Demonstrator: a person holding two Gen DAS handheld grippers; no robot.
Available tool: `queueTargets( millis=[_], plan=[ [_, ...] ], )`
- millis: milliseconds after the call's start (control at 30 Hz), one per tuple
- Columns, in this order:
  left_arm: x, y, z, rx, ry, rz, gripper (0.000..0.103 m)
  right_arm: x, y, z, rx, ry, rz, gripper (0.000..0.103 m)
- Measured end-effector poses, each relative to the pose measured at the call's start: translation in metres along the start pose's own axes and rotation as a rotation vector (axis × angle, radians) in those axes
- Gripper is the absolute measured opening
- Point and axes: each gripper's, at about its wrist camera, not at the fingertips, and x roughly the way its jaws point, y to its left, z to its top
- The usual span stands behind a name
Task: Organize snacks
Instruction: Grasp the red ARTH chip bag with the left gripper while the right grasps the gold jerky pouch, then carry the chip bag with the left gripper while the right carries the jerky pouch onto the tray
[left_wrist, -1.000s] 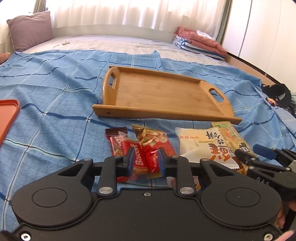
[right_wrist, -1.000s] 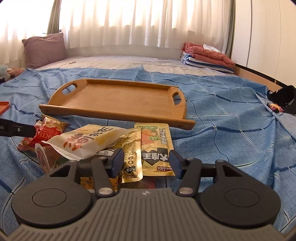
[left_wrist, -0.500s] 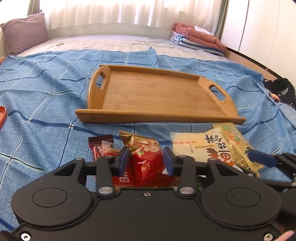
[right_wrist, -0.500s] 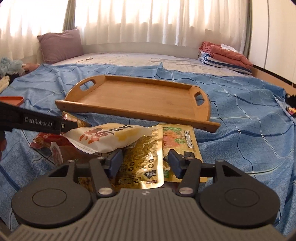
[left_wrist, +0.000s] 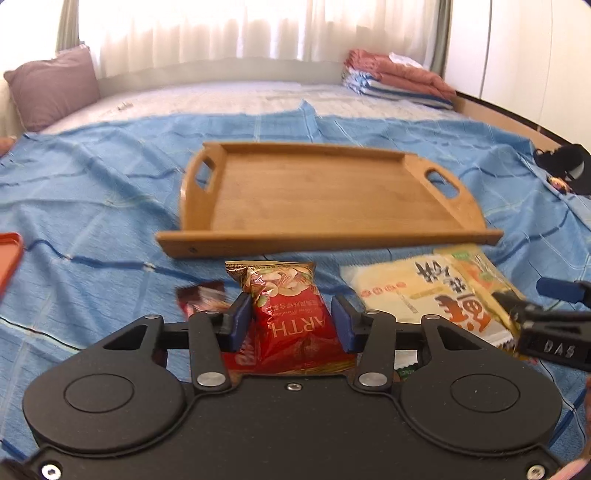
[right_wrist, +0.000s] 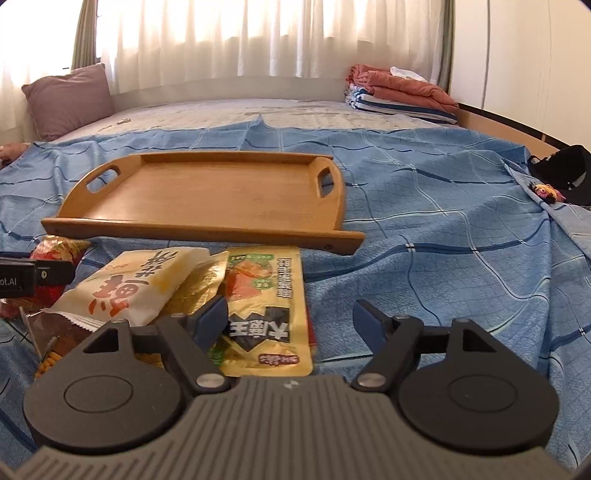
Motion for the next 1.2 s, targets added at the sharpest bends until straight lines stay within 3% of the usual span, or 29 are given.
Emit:
queueTargets(
  millis=[267, 367, 567, 733, 867, 933, 1000, 1033, 1133, 1200],
  plan=[
    [-0.014, 0.016, 0.011, -0.009, -0.039, 0.016, 0.045, 0.014, 0.034, 0.002, -0.143, 0.008, -0.012, 0.084],
    [-0.014, 0.02, 0.013, -0.023, -0.034, 0.01, 0.045, 0.013, 0.033, 0.003, -0.105, 0.006, 0.005, 0.081],
    [-0.015, 0.025, 0.015, -0.036, -0.03, -0.003, 0.045, 0.006, 0.008, 0.011, 0.054, -0.035, 0.053, 0.083],
    [-0.016, 0.027, 0.015, -0.042, -0.028, -0.01, 0.045, 0.014, 0.006, 0.012, -0.002, 0.022, 0.005, 0.084],
    [-0.017, 0.027, 0.015, -0.037, -0.027, -0.012, 0.045, 0.015, -0.001, 0.009, 0.045, 0.052, 0.054, 0.083],
    [-0.017, 0.027, 0.014, -0.036, -0.025, -0.01, 0.045, 0.014, -0.008, 0.008, 0.1, 0.058, 0.095, 0.067],
    [-0.017, 0.026, 0.014, -0.036, -0.027, -0.011, 0.045, 0.014, -0.01, 0.007, 0.105, 0.063, 0.1, 0.067],
    [-0.017, 0.026, 0.014, -0.036, -0.026, -0.012, 0.045, 0.014, -0.008, 0.007, 0.09, 0.064, 0.099, 0.067],
    [-0.016, 0.026, 0.014, -0.035, -0.026, -0.013, 0.045, 0.02, -0.007, 0.01, 0.061, 0.064, 0.085, 0.081],
    [-0.016, 0.026, 0.015, -0.036, -0.025, -0.013, 0.045, 0.027, -0.012, 0.015, 0.095, 0.084, 0.109, 0.081]
  ],
)
